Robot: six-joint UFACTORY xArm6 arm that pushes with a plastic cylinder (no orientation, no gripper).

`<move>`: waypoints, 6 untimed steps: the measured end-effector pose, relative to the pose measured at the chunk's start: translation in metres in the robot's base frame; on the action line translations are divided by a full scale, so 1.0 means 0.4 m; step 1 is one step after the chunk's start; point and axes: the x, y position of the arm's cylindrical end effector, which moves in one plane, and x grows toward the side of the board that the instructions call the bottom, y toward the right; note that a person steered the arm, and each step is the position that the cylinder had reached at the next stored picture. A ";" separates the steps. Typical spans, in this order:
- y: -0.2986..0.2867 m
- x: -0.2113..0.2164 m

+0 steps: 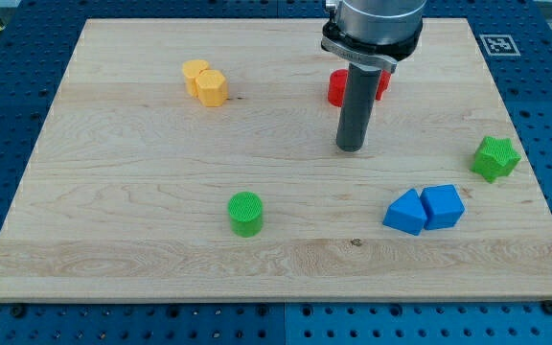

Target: Move your arm towards the bottom left of the green circle

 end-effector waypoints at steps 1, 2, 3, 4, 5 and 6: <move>-0.025 0.000; -0.188 -0.003; -0.282 -0.009; -0.433 -0.009; -0.519 0.039; -0.575 0.118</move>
